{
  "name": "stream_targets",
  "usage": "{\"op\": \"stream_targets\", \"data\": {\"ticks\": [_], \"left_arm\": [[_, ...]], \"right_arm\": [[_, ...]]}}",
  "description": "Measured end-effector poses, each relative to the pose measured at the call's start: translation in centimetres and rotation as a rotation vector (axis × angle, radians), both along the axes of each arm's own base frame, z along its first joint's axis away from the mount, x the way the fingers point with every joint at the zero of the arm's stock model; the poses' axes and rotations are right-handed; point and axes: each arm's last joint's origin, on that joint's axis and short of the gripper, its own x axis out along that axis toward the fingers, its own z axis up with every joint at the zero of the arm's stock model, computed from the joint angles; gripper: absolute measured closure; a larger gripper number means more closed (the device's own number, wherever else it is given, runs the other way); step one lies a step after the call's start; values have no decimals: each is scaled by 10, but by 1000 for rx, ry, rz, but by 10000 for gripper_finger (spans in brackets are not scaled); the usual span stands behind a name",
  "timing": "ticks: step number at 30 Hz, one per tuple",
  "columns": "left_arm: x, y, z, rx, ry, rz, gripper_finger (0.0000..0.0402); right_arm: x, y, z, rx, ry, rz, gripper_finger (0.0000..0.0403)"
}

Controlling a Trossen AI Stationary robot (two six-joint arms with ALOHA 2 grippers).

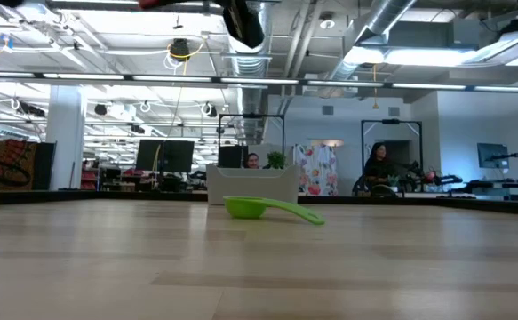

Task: Nest measuring cups in basket
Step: Stack the red measuring cup on top of the blue measuring cup

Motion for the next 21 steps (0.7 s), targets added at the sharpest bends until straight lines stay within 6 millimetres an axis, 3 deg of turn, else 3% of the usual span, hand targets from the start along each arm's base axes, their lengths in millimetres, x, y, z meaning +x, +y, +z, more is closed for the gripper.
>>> {"op": "stream_targets", "data": {"ticks": [10,13,21], "left_arm": [[-50,-27,-13,-199,122,115,401],[-57,-32,-15,-210,169,61,401],[-75,-36,-23,-174,383,-95,401]], "right_arm": [[-1,-1,1,37,12,-2,236],[-1,-1,0,37,26,-1,206],[-3,-1,-3,27,62,-1,180]]}}
